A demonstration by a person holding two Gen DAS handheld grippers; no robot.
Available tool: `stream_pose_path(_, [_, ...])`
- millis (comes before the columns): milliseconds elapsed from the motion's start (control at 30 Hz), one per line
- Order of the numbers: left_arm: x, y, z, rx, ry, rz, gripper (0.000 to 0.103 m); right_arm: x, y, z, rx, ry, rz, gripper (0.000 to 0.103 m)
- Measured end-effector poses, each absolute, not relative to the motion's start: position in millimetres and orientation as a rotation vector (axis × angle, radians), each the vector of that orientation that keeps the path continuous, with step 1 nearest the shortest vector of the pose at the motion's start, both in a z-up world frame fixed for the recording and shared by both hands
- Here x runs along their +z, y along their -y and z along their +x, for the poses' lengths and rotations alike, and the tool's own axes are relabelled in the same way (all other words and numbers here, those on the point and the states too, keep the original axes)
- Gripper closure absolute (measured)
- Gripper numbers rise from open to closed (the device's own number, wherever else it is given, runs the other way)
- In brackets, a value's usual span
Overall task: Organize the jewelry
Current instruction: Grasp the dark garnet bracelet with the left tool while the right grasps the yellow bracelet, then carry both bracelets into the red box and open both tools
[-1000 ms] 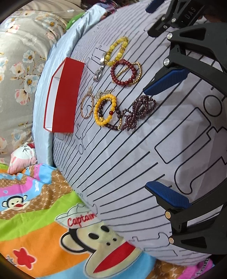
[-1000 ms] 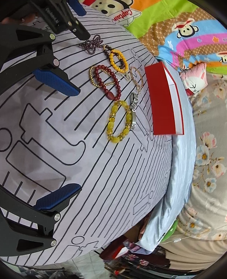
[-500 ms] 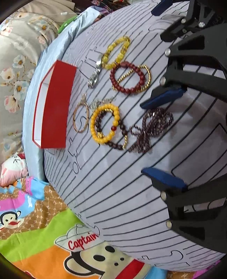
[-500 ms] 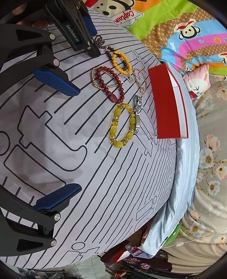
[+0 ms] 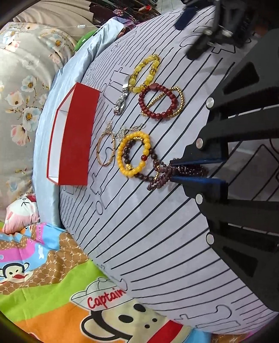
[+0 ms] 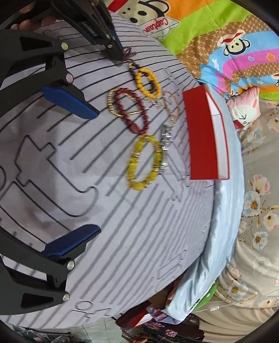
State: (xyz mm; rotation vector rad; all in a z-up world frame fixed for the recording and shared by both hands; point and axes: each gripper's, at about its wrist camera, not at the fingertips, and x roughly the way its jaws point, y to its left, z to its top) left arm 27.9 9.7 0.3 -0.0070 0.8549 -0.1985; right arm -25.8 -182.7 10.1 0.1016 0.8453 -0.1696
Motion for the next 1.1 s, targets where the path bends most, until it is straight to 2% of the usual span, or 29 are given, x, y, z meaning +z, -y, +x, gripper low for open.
stream_pose_path(133, [-1,-15,30,-0.186,-0.850,-0.011,0.094,21,196,-9,-0.151,-0.842,0.139,0.024])
stream_pose_path(267, [-3,-19,31,-0.192,-0.855,-0.032,0.094,24,207,16,-0.152,-0.866,0.137,0.042])
stream_pose_path(367, [-5,-23,32,-0.198,-0.863,-0.055,0.093,20,212,32,-0.152,-0.885,0.136,0.050])
stream_pose_path(533, [-7,-27,35,-0.201,-0.874,-0.081,0.093,11,217,50,-0.176,-0.913,0.132,0.055])
stream_pose_path(600, [-7,-26,35,-0.202,-0.879,-0.076,0.093,7,218,54,-0.174,-0.927,0.133,0.062])
stream_pose_path(667, [-8,-25,36,-0.201,-0.881,-0.071,0.092,1,217,58,-0.163,-0.946,0.135,0.076])
stream_pose_path(700, [-8,-25,35,-0.201,-0.882,-0.071,0.092,-1,217,58,-0.160,-0.953,0.136,0.077])
stream_pose_path(833, [-8,-24,35,-0.201,-0.884,-0.062,0.090,-1,216,54,-0.138,-0.941,0.137,0.094])
stream_pose_path(1100, [-5,-22,33,-0.203,-0.881,-0.055,0.092,10,219,31,-0.113,-0.928,0.210,0.095])
